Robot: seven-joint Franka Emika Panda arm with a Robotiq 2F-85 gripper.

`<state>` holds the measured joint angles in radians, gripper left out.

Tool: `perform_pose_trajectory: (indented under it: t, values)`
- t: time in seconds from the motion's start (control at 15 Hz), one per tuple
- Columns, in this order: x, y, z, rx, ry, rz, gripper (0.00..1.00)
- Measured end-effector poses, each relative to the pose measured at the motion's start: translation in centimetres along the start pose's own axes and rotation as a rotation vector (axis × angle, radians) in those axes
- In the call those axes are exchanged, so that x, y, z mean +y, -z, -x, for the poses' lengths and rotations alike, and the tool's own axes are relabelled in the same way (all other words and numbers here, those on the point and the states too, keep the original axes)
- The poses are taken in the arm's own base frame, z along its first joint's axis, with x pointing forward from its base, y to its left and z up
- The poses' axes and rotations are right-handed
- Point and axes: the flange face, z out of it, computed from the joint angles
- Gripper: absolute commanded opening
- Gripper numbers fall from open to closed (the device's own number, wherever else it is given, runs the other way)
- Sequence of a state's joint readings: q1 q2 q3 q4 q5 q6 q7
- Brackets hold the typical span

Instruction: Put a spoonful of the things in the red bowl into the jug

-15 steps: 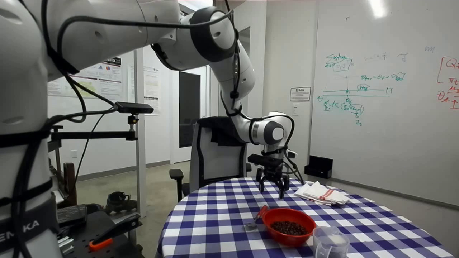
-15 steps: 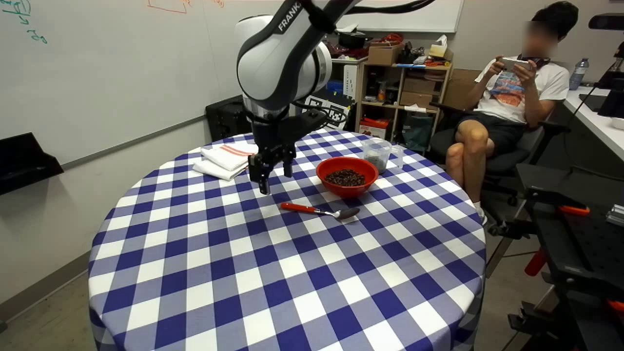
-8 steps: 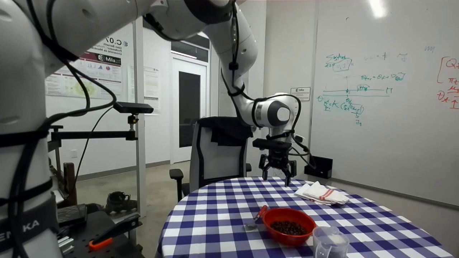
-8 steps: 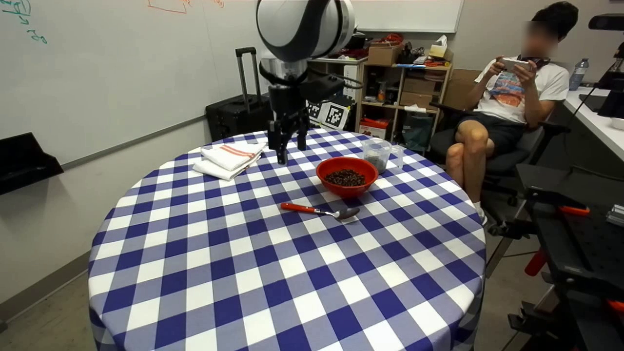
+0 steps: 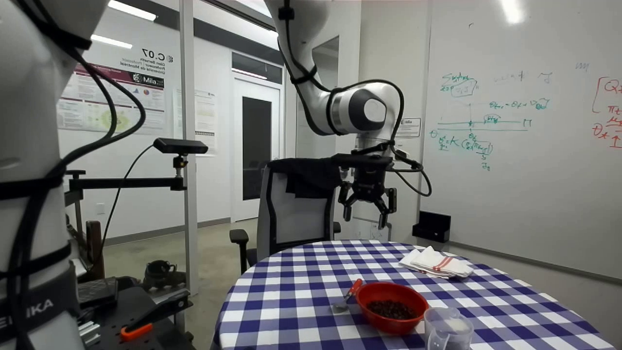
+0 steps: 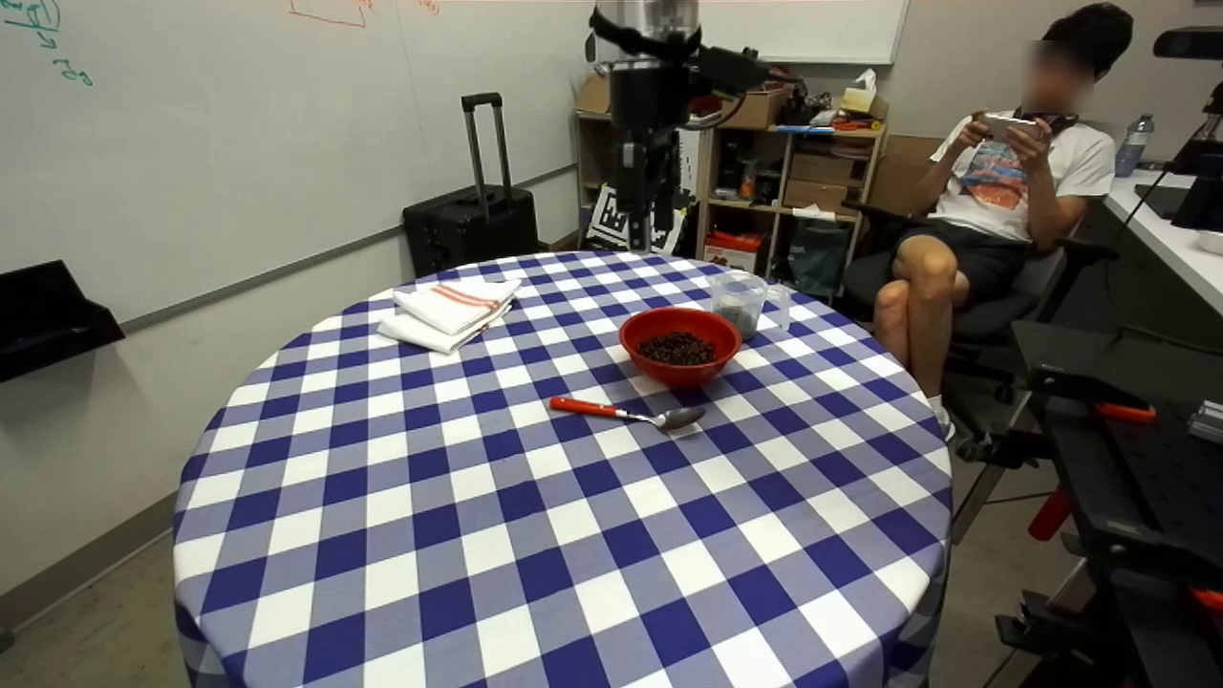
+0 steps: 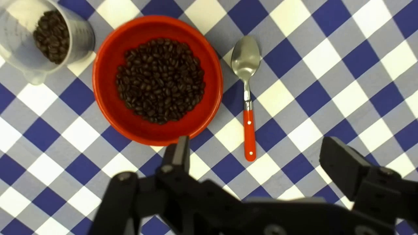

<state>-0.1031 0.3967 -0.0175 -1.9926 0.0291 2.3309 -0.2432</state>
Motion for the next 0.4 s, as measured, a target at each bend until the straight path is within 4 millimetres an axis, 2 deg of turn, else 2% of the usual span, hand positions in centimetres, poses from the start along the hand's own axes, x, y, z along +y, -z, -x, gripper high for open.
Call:
perform_pose_trajectory:
  t: [0.2, 0.27, 0.4]
  values:
    - [0.2, 2.5, 4.7, -0.023, -0.018, -0.006, 1.00]
    - [0.3, 3.1, 5.5, -0.021, -0.025, -0.006, 1.00]
    - [0.3, 3.2, 5.4, -0.019, -0.024, -0.006, 1.00]
